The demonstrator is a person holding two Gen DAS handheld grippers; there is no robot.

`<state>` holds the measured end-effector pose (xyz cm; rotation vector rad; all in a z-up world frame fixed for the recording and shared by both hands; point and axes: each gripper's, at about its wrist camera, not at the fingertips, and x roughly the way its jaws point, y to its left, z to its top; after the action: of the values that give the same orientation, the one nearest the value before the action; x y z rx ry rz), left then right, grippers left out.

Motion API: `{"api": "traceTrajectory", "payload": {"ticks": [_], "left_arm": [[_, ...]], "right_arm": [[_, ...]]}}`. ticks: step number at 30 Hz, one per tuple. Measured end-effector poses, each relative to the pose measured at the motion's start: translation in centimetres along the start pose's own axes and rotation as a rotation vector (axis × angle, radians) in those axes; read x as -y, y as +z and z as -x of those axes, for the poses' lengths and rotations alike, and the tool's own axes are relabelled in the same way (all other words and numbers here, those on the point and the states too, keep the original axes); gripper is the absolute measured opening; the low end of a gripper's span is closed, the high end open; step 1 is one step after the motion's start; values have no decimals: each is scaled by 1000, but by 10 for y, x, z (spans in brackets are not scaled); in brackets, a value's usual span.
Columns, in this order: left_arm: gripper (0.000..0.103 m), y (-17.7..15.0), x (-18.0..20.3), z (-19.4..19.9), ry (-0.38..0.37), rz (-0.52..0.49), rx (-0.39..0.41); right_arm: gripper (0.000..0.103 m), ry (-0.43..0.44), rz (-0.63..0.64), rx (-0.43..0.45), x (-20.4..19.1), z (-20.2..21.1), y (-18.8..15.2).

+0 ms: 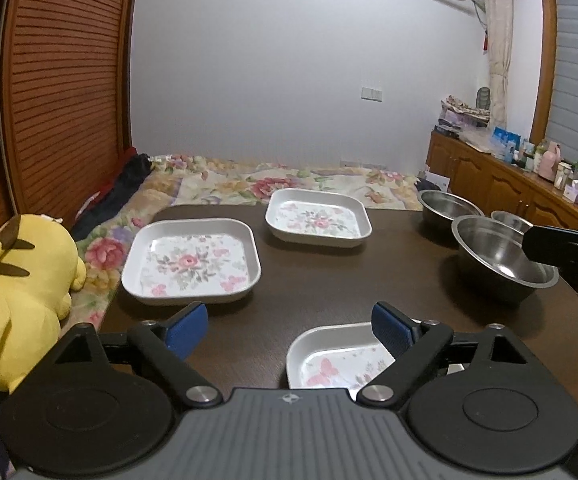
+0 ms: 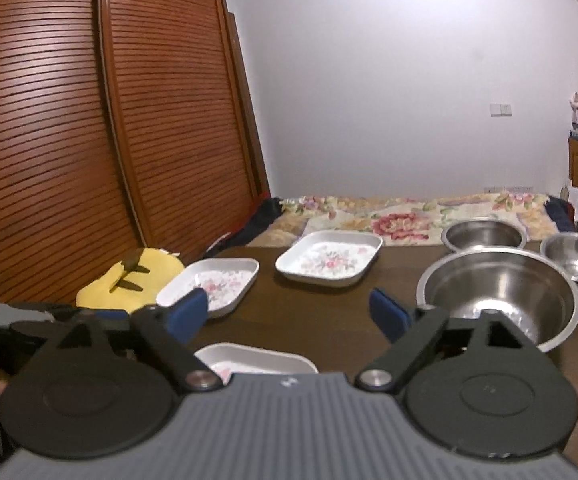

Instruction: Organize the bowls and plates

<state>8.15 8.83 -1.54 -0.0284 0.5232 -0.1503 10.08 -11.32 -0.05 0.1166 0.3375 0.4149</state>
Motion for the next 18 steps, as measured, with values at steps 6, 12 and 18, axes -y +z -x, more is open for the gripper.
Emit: {"api": "traceTrajectory", "payload": {"ticks": [6, 12, 18], "left_arm": [[92, 14, -14, -8, 24, -14, 16], [92, 26, -38, -24, 57, -15, 14], [91, 32, -72, -45, 68, -3, -13]], "right_arm": [[90, 6, 8, -6, -2, -7, 7], [90, 35, 42, -38, -9, -31, 20], [90, 77, 50, -84, -19, -59, 31]]}}
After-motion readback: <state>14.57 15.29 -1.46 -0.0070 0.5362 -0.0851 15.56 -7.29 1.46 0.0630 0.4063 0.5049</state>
